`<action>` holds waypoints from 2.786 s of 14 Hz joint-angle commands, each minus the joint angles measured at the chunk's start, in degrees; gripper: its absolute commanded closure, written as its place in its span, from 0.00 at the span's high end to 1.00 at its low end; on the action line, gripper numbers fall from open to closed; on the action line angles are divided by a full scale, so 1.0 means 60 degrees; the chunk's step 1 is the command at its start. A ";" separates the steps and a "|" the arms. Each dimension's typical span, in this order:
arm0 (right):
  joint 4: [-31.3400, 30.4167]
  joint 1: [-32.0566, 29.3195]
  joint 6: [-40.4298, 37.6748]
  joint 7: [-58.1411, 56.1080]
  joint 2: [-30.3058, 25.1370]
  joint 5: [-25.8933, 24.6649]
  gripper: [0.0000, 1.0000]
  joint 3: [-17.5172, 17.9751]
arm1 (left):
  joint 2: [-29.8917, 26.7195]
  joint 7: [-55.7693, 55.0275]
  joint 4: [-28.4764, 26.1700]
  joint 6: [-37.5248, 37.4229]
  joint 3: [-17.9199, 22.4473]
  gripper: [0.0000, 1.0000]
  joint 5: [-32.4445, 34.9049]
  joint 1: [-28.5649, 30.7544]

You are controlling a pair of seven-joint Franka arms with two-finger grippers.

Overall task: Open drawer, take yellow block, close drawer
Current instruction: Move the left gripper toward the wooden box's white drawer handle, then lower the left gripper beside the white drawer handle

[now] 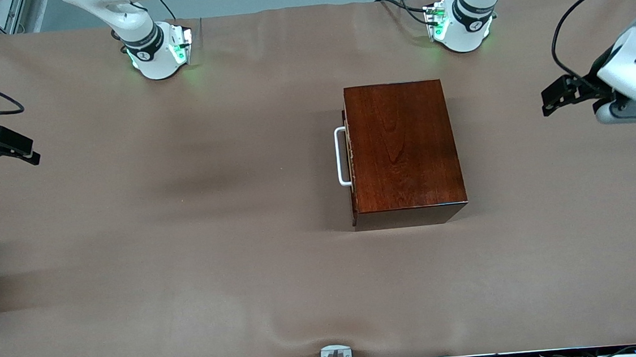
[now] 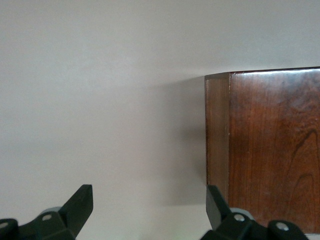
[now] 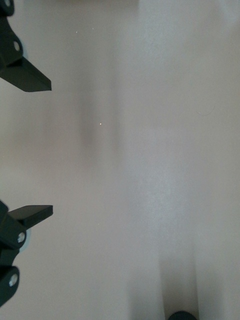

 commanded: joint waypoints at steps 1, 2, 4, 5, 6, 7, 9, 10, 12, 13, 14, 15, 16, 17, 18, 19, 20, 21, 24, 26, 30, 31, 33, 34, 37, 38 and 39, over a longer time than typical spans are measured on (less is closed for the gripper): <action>0.0050 -0.0239 0.0006 -0.0105 -0.0082 0.0179 1.00 0.0131 | 0.0445 -0.0596 0.0536 -0.0190 0.0002 1.00 -0.0165 -0.0074; 0.0050 -0.0239 0.0006 -0.0105 -0.0082 0.0179 1.00 0.0131 | 0.0430 -0.0714 0.0537 -0.0249 -0.0071 1.00 -0.0151 -0.0103; 0.0050 -0.0239 0.0006 -0.0105 -0.0082 0.0179 1.00 0.0131 | 0.0474 -0.0730 0.0522 -0.0395 -0.0188 1.00 -0.0151 -0.0220; 0.0050 -0.0239 -0.0008 -0.0105 -0.0082 0.0194 1.00 0.0131 | 0.0474 -0.0715 0.0537 -0.0469 -0.0232 1.00 -0.0165 -0.0293; 0.0050 -0.0239 -0.0008 -0.0105 -0.0082 0.0194 1.00 0.0131 | 0.0474 -0.0744 0.0537 -0.0469 -0.0334 1.00 -0.0165 -0.0424; 0.0050 -0.0239 0.0006 -0.0105 -0.0082 0.0194 1.00 0.0131 | 0.0489 -0.0803 0.0551 -0.0469 -0.0364 1.00 -0.0165 -0.0585; 0.0050 -0.0239 -0.0008 -0.0105 -0.0082 0.0194 1.00 0.0131 | 0.0518 -0.1545 0.0668 -0.0469 -0.0394 1.00 -0.0165 -0.0995; 0.0050 -0.0239 0.0006 -0.0105 -0.0068 0.0194 1.00 0.0131 | 0.0561 -0.2000 0.0770 -0.0469 -0.0408 1.00 -0.0165 -0.1200; 0.0050 -0.0239 -0.0008 -0.0105 -0.0082 0.0194 1.00 0.0131 | 0.0707 -0.2675 0.0960 -0.0469 -0.0408 1.00 -0.0165 -0.1668; 0.0050 -0.0239 -0.0008 -0.0105 -0.0082 0.0208 1.00 0.0131 | 0.0737 -0.2983 0.1020 -0.0469 -0.0408 1.00 -0.0165 -0.1859; 0.0050 -0.0239 -0.0008 -0.0105 -0.0082 0.0208 1.00 0.0131 | 0.0810 -0.3406 0.1093 -0.0469 -0.0408 1.00 -0.0165 -0.2151; 0.0050 -0.0239 -0.0008 -0.0105 -0.0068 0.0208 1.00 0.0131 | 0.0869 -0.3947 0.1180 -0.0469 -0.0408 1.00 -0.0151 -0.2473; 0.0050 -0.0239 0.0006 -0.0105 -0.0067 0.0208 1.00 0.0131 | 0.1000 -0.4518 0.1355 -0.0469 -0.0394 1.00 -0.0136 -0.2824; 0.0064 -0.0239 -0.0008 -0.0105 -0.0067 0.0208 1.00 0.0131 | 0.1190 -0.5046 0.1633 -0.0484 -0.0394 1.00 -0.0136 -0.3147; 0.0065 -0.0239 0.0006 -0.0105 -0.0067 0.0208 1.00 0.0131 | 0.1395 -0.5486 0.1867 -0.0484 -0.0394 1.00 -0.0136 -0.3440; 0.0094 -0.0239 -0.0008 -0.0105 -0.0067 0.0208 1.00 0.0131 | 0.1600 -0.5911 0.2102 -0.0484 -0.0394 1.00 -0.0107 -0.3733; 0.0123 -0.0239 -0.0008 -0.0105 -0.0067 0.0208 1.00 0.0131 | 0.1747 -0.6336 0.2264 -0.0484 -0.0394 1.00 -0.0092 -0.4055; 0.0123 -0.0239 -0.0008 -0.0105 -0.0067 0.0208 1.00 0.0131 | 0.1879 -0.6717 0.2439 -0.0469 -0.0394 1.00 -0.0092 -0.4319; 0.0152 -0.0254 -0.0008 -0.0105 -0.0067 0.0208 1.00 0.0131 | 0.2682 -0.7714 0.3214 -0.0382 -0.0277 1.00 -0.0019 -0.5213; 0.0167 -0.0239 -0.0008 -0.0105 -0.0067 0.0208 1.00 0.0131 | 0.3197 -0.8082 0.3685 -0.0367 -0.0247 1.00 0.0214 -0.5682; 0.0167 -0.0239 -0.0023 -0.0105 -0.0067 0.0208 1.00 0.0131 | 0.3797 -0.9135 0.3715 0.0305 -0.0218 1.00 0.1136 -0.6942; 0.0167 -0.0239 -0.0023 -0.0105 -0.0067 0.0208 1.00 0.0131 | 0.3959 -0.9385 0.3730 0.0554 -0.0218 1.00 0.1298 -0.7162; 0.0167 -0.0239 -0.0023 -0.0105 -0.0067 0.0208 1.00 0.0131 | 0.4223 -0.9825 0.3730 0.0964 -0.0218 1.00 0.1431 -0.7499; 0.0167 -0.0239 -0.0023 -0.0105 -0.0067 0.0208 1.00 0.0131 | 0.4355 -1.0001 0.3730 0.1184 -0.0160 1.00 0.1490 -0.7660; 0.0167 -0.0239 -0.0023 -0.0105 -0.0067 0.0208 1.00 0.0131 | 0.4721 -1.0265 0.3730 0.1989 0.0395 1.00 0.1593 -0.8362; 0.0167 -0.0239 -0.0023 -0.0105 -0.0067 0.0208 1.00 0.0131 | 0.4751 -1.0426 0.3730 0.2238 0.0702 1.00 0.1593 -0.8626; 0.0167 -0.0239 -0.0023 -0.0105 -0.0067 0.0208 1.00 0.0131 | 0.4853 -1.0630 0.3716 0.2458 0.0951 1.00 0.1593 -0.8890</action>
